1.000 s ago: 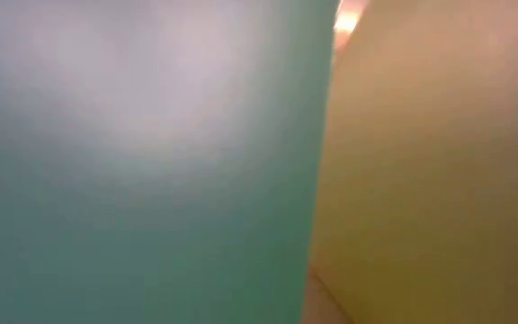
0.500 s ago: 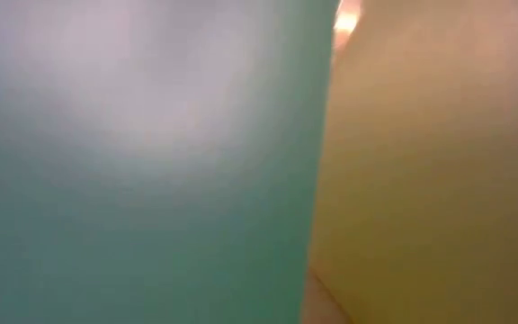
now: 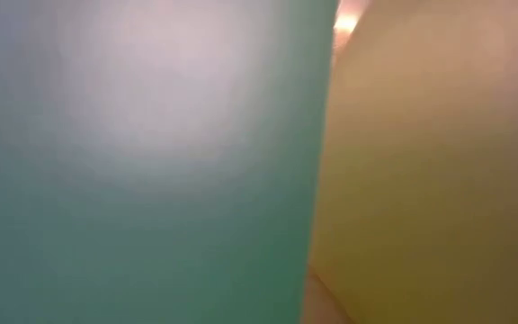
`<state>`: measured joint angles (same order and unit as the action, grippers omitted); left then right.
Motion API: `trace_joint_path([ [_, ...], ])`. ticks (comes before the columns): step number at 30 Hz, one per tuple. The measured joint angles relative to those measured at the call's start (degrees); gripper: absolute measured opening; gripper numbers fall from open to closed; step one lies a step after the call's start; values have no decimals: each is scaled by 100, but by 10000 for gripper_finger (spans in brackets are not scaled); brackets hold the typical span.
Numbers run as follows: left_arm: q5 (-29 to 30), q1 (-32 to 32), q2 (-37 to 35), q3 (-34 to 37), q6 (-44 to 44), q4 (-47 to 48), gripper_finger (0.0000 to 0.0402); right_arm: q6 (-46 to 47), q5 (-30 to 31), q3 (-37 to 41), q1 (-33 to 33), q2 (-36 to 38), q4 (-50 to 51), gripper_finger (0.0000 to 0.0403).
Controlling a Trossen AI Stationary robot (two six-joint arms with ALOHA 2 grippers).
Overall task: Pick & Place USB Port
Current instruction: Put the pink USB cable into the green bin, then put the violet USB cable into the green bin
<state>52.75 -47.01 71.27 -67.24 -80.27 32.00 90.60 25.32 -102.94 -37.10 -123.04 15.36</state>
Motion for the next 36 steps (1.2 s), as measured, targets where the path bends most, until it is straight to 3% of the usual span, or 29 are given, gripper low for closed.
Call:
trace_joint_path([
  [11,-9,-39,14,0,214,-240,22,-151,-285,9,38,0,-160,128],
  [15,-187,-6,75,-1,324,43,13,-714,-440,11,28,20,-895,152],
  [17,-600,156,129,-9,175,552,6,-1181,-503,15,4,156,-1207,160],
  [22,-2431,1018,444,-2,-390,2383,6,-2238,-745,7,-116,654,-1741,164],
  [26,-3295,1874,743,-2,80,2703,43,-3042,-724,9,-238,1300,-1370,164],
  [31,-4118,3092,1105,-4,889,2374,109,-3512,488,4,-458,2132,320,164],
  [36,-4798,4070,1696,-4,1671,2138,162,-2863,1914,4,-625,2743,2355,164],
])
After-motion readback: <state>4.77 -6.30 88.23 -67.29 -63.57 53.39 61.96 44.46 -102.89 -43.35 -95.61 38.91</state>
